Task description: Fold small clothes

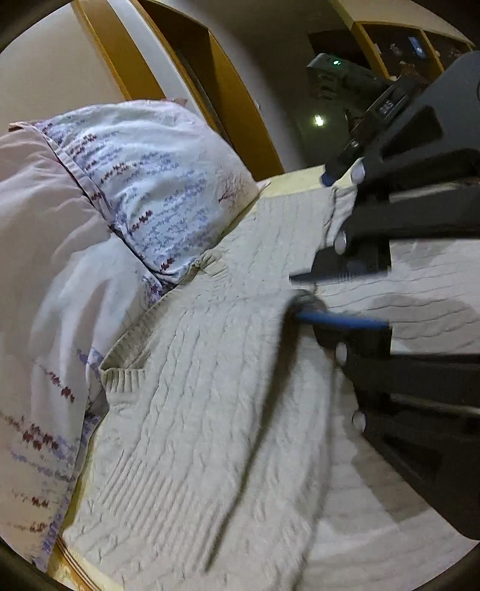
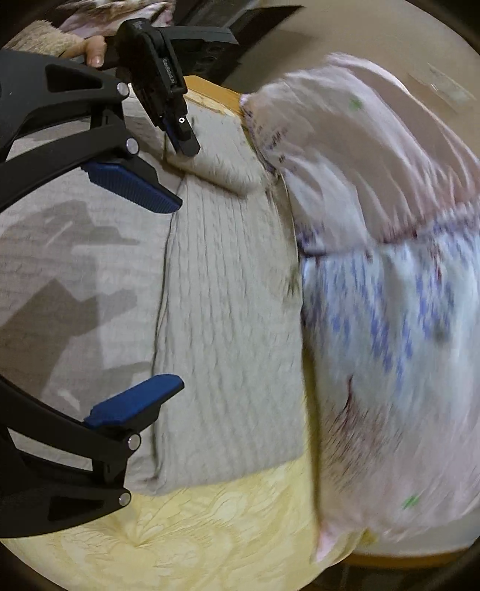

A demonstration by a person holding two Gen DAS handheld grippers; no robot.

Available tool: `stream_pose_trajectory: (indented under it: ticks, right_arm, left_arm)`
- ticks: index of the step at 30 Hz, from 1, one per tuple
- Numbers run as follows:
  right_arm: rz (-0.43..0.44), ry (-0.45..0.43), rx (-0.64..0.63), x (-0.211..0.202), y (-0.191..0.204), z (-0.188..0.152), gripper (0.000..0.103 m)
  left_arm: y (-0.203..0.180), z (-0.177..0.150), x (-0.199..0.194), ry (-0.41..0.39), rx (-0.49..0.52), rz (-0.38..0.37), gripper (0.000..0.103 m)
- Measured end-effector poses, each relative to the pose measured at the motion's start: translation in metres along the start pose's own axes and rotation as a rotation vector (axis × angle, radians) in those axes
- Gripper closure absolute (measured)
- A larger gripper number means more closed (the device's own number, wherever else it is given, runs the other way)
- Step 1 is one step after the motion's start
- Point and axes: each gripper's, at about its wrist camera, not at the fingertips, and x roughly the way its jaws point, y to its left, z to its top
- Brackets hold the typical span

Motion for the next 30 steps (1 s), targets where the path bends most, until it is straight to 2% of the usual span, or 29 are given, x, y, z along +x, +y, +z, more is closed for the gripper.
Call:
stream_pose_trajectory:
  ticks: [1, 2, 5, 8, 11, 13, 17, 22, 24, 26, 28, 30]
  right_arm:
    - [0.008, -0.003, -0.033, 0.001, 0.009, 0.003, 0.015]
    - [0.020, -0.010, -0.080, 0.002, 0.022, 0.005, 0.019]
    - [0.054, -0.034, -0.245, 0.008, 0.066, 0.009, 0.032]
    - [0.109, -0.049, -0.423, 0.025, 0.121, 0.009, 0.043]
    - [0.128, -0.045, -0.562, 0.049, 0.165, 0.007, 0.052]
    - [0.130, -0.026, -0.652, 0.068, 0.193, 0.004, 0.053]
    - [0.096, 0.010, -0.775, 0.095, 0.222, -0.009, 0.053]
    - [0.045, 0.053, -0.850, 0.127, 0.236, -0.017, 0.054]
    - [0.016, 0.053, -0.861, 0.137, 0.236, -0.019, 0.063]
    - [0.018, 0.040, -0.833, 0.140, 0.233, -0.016, 0.084]
    - [0.075, 0.044, -0.745, 0.137, 0.224, -0.006, 0.093]
    - [0.119, 0.029, -0.660, 0.128, 0.213, 0.004, 0.096]
  left_arm:
    - [0.003, -0.002, -0.012, -0.016, 0.002, -0.002, 0.052]
    - [0.004, 0.000, -0.020, -0.041, 0.005, 0.002, 0.049]
    - [0.022, 0.005, -0.056, -0.133, -0.017, 0.019, 0.049]
    - [0.054, 0.014, -0.084, -0.196, -0.095, 0.093, 0.050]
    - [0.075, 0.016, -0.088, -0.190, -0.144, 0.169, 0.056]
    - [0.081, 0.016, -0.083, -0.165, -0.151, 0.195, 0.061]
    - [0.085, 0.017, -0.085, -0.166, -0.168, 0.190, 0.066]
    - [0.097, 0.016, -0.090, -0.167, -0.212, 0.180, 0.077]
    - [0.099, 0.015, -0.091, -0.166, -0.217, 0.176, 0.078]
    - [0.099, 0.015, -0.092, -0.163, -0.210, 0.182, 0.078]
    - [0.098, 0.015, -0.090, -0.162, -0.207, 0.186, 0.078]
    - [0.098, 0.015, -0.091, -0.161, -0.206, 0.188, 0.078]
